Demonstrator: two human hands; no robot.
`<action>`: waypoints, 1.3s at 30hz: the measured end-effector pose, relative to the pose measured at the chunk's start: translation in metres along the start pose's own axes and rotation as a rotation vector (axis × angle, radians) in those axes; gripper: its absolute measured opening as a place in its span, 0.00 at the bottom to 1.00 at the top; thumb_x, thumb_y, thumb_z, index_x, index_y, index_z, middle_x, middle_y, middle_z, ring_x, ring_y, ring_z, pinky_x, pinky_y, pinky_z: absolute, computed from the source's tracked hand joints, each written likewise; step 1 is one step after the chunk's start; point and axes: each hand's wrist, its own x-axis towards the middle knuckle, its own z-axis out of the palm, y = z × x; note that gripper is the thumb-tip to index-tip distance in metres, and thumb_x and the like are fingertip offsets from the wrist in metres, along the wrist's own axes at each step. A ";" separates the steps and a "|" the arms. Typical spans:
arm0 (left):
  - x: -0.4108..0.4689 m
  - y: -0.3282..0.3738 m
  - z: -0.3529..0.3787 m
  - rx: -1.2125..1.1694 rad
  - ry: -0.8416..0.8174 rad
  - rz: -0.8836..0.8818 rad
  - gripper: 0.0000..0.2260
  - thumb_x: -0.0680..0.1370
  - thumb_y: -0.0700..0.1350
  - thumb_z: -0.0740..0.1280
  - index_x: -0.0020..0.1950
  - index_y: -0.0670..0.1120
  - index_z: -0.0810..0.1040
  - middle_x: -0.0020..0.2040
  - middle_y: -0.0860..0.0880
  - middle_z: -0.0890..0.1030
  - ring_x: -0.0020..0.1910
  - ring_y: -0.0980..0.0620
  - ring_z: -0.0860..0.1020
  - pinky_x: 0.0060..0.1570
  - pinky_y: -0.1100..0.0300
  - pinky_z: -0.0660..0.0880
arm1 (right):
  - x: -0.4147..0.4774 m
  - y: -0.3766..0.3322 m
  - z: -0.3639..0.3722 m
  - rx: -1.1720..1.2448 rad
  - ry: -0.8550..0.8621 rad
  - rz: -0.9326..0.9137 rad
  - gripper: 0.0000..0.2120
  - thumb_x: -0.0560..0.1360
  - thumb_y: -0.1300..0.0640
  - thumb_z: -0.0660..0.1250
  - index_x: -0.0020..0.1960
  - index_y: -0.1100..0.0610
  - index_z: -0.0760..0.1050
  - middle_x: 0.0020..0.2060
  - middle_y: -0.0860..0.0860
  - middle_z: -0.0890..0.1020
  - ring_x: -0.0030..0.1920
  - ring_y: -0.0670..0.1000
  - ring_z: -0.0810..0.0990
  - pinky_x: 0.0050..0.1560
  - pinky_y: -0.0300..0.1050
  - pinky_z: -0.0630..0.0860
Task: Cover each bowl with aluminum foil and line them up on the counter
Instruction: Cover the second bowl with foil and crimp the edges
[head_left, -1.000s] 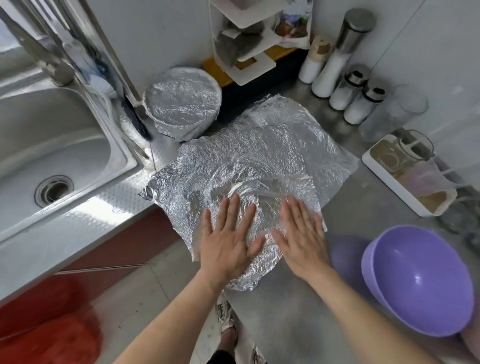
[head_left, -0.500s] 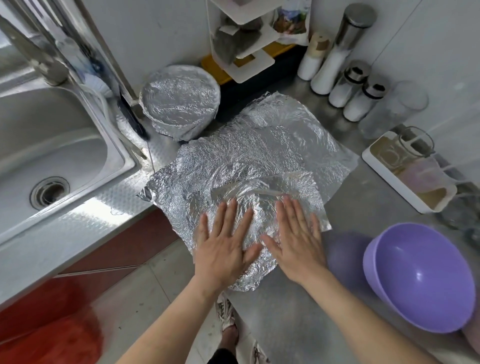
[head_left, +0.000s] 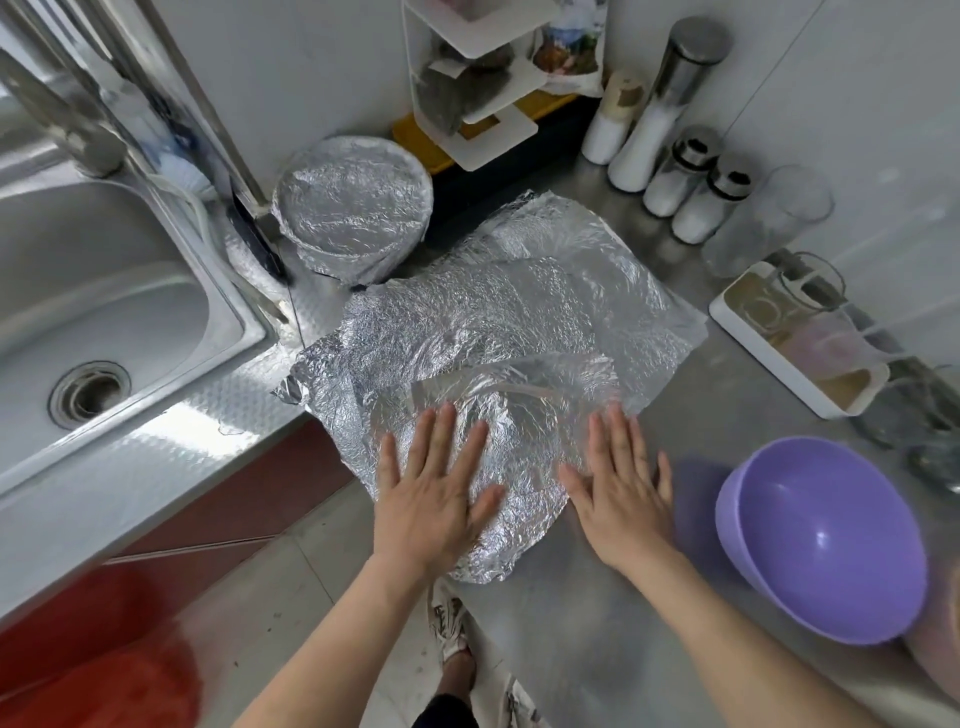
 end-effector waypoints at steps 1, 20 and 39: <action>-0.001 -0.001 -0.004 -0.009 -0.004 0.019 0.30 0.80 0.68 0.45 0.79 0.59 0.42 0.80 0.49 0.41 0.78 0.46 0.39 0.73 0.39 0.36 | -0.001 0.001 0.000 -0.001 -0.021 0.001 0.38 0.70 0.30 0.26 0.76 0.47 0.28 0.73 0.43 0.27 0.74 0.46 0.27 0.75 0.58 0.38; -0.017 0.006 -0.075 0.101 0.119 0.251 0.12 0.69 0.37 0.66 0.48 0.42 0.84 0.46 0.47 0.85 0.44 0.47 0.84 0.31 0.57 0.81 | -0.035 -0.075 -0.041 -0.040 0.246 -0.433 0.27 0.67 0.53 0.77 0.65 0.51 0.76 0.66 0.50 0.76 0.66 0.53 0.74 0.59 0.52 0.74; -0.124 0.098 -0.166 0.087 0.258 0.010 0.31 0.79 0.35 0.60 0.78 0.55 0.56 0.71 0.52 0.73 0.61 0.47 0.77 0.50 0.57 0.74 | -0.093 0.021 -0.141 0.121 0.568 -0.727 0.12 0.74 0.70 0.62 0.54 0.61 0.78 0.50 0.55 0.83 0.55 0.57 0.79 0.51 0.53 0.79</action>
